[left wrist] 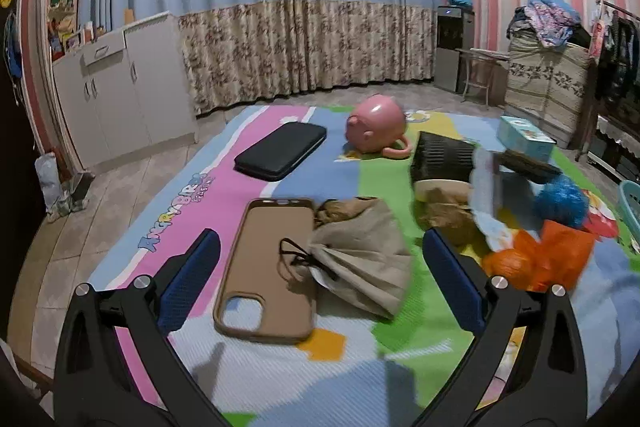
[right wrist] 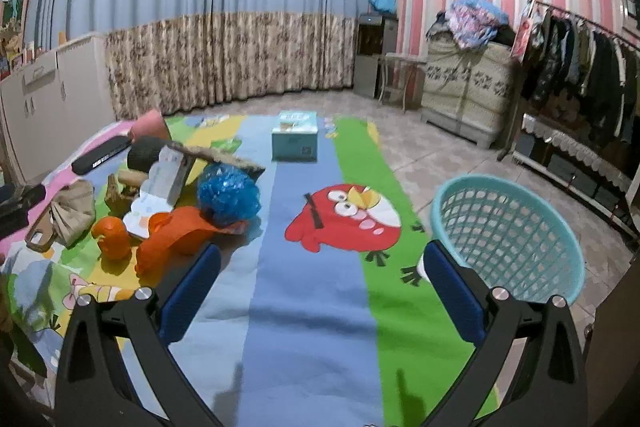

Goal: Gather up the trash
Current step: 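Grasp the beige cloth bag with the left tool while the right tool grasps the orange plastic bag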

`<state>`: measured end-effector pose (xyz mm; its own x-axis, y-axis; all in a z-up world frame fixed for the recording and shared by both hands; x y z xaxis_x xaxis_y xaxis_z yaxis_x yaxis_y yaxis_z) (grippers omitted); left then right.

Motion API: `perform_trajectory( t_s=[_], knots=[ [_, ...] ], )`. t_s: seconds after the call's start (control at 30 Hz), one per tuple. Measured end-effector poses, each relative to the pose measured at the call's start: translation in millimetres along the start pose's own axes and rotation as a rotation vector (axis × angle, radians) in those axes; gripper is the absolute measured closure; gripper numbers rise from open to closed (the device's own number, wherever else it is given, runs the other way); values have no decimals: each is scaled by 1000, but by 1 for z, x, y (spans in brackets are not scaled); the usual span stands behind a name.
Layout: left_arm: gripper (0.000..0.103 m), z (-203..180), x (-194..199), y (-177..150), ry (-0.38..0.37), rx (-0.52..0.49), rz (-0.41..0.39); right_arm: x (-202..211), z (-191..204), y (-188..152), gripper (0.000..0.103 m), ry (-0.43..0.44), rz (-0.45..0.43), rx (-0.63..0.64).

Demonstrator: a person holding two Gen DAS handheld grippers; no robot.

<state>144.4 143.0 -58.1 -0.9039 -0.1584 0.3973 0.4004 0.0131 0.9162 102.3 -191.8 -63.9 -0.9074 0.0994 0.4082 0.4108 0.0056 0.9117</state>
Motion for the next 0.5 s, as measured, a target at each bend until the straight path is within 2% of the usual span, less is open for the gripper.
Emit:
perform_trajectory(
  t_s=[0.13, 0.27, 0.33, 0.37, 0.4, 0.43, 0.5],
  knots=[
    [5, 8, -19, -3, 19, 2, 38, -8, 9, 1, 4, -1, 27, 13],
    [8, 10, -32, -6, -11, -18, 77, -18, 15, 5, 4, -9, 67, 7],
    [25, 7, -40, -10, -52, -34, 111, -23, 16, 5, 4, -10, 80, -9],
    [30, 4, -43, -11, -69, -38, 127, -25, 16, 4, 4, -8, 88, -18],
    [39, 1, -48, -14, -103, -42, 153, -26, 16, 3, 4, -7, 94, -24],
    [53, 0, -51, -16, -119, -40, 168, -28, 17, 2, 4, -6, 102, -32],
    [66, 0, -56, -20, -162, -15, 202, -29, 19, 1, 4, -1, 108, -35]
  ],
)
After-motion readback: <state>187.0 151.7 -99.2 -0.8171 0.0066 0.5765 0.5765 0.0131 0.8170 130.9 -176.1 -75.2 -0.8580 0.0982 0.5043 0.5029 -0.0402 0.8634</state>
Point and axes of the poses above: each gripper's, at about its wrist camera, not at the fingertips, and x roughly against the way its jaws point, z to its left, y to its top, the point moved 3 cm from there along -x, roughly the way its jaws point, and after that the axes turned 8 degrees about -z, right-handed, at the moved point
